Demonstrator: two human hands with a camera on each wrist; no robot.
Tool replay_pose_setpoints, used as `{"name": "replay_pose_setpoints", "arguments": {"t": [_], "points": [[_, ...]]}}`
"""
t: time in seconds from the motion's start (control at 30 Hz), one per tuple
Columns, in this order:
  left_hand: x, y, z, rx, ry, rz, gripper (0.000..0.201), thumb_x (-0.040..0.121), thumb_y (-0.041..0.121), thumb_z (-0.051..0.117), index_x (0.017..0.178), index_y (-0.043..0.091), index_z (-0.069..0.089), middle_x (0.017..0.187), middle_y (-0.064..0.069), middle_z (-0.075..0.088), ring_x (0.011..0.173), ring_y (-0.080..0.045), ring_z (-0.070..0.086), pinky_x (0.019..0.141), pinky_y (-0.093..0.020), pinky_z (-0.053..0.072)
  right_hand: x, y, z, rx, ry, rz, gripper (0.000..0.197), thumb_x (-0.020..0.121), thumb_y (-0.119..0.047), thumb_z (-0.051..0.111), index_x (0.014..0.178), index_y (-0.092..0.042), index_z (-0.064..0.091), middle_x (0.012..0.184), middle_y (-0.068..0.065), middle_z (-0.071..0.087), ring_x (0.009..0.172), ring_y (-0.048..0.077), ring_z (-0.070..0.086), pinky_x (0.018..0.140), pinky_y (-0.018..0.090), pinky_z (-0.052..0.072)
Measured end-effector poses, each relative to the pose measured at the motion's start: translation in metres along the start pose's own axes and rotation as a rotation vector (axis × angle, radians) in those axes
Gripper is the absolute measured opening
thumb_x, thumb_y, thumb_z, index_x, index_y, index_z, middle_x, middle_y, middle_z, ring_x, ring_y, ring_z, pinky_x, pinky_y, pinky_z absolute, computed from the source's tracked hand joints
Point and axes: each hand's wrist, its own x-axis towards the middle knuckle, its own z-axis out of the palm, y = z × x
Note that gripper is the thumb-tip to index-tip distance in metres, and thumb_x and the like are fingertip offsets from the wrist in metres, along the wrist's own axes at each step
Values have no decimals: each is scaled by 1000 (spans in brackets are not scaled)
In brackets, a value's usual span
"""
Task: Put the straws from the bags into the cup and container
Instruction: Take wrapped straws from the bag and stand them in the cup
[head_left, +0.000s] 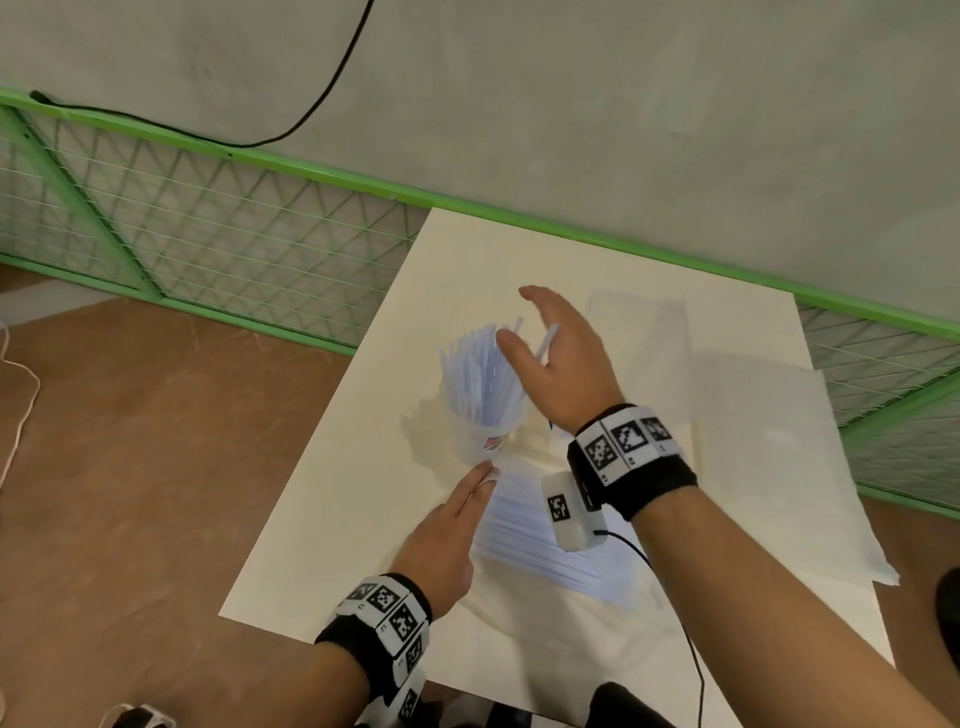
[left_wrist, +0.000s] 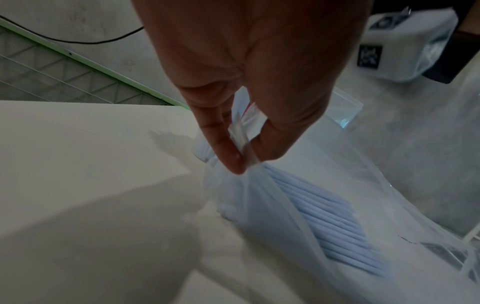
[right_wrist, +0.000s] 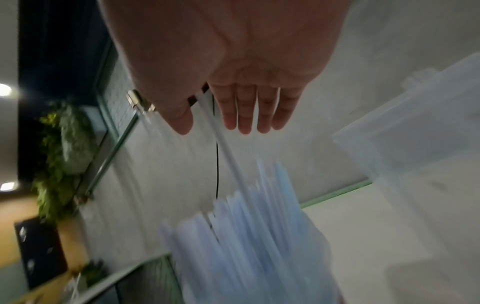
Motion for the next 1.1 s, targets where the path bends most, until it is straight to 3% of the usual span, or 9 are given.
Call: {"name": "replay_pose_setpoints", "arguments": {"t": [0.13,0.27,0.37,0.43,0.5,0.6,0.77,0.93,1.1], "points": [[0,0,-1,6,-3,-10,99,75,-14,43,156,27,5,158,26,-13,126,-11,49,88,-9,34,-13,15,24,-75,-179,6,61,101,-40,48,152,-12,29,158,4,31,146,18,27,117,28,21],[-1,-3,1,11,-9,-19,100,74,-15,43,156,28,6,158,26,-12,128,-11,47,85,-7,30,-10,13,19,245,144,44,76,90,-28,70,151,-18,26,155,-2,33,136,12,38,109,19,31],[-1,-3,0,13,-14,-25,100,75,-15,44,156,29,6,157,27,-13,125,-12,49,83,-7,30,-7,4,12,326,245,29,73,91,-24,68,151,-20,26,155,-4,33,130,11,43,104,17,38],[0,-2,-1,13,-15,-24,99,75,-15,43,156,28,6,158,26,-12,128,-11,47,86,-7,30,-9,2,15,221,199,-10,61,99,-31,56,151,-15,28,155,0,34,138,16,37,112,31,34],[0,-1,-1,15,-17,-27,98,76,-15,43,156,28,5,158,25,-13,126,-12,49,86,-9,32,-17,4,24,5,-4,-5,65,100,-48,39,152,-12,25,158,4,30,147,21,23,118,42,25],[-2,-3,0,1,-26,-39,98,76,-15,43,156,28,6,159,25,-12,123,-14,51,87,-12,36,-30,8,36,-199,-214,-46,87,89,-71,23,156,-15,16,163,0,16,151,19,4,122,41,12],[-2,-7,0,15,-31,-56,100,76,-15,43,156,31,5,158,28,-14,117,-16,55,88,-24,48,-30,13,43,-202,-105,-2,112,71,-83,50,155,-22,8,164,-5,1,151,18,-10,119,35,2],[-1,-5,-2,50,-42,-57,100,76,-15,44,156,29,4,160,23,-12,115,-17,54,82,-11,32,-8,18,57,-272,-88,-89,101,77,-72,61,150,-11,27,160,7,23,149,22,14,123,39,6],[0,-9,-1,54,-63,-56,99,78,-14,43,156,30,-1,156,27,-19,129,-11,45,92,-12,32,20,21,71,-225,-98,-102,81,77,-65,68,140,-21,45,150,2,42,135,26,36,114,39,29]]}}
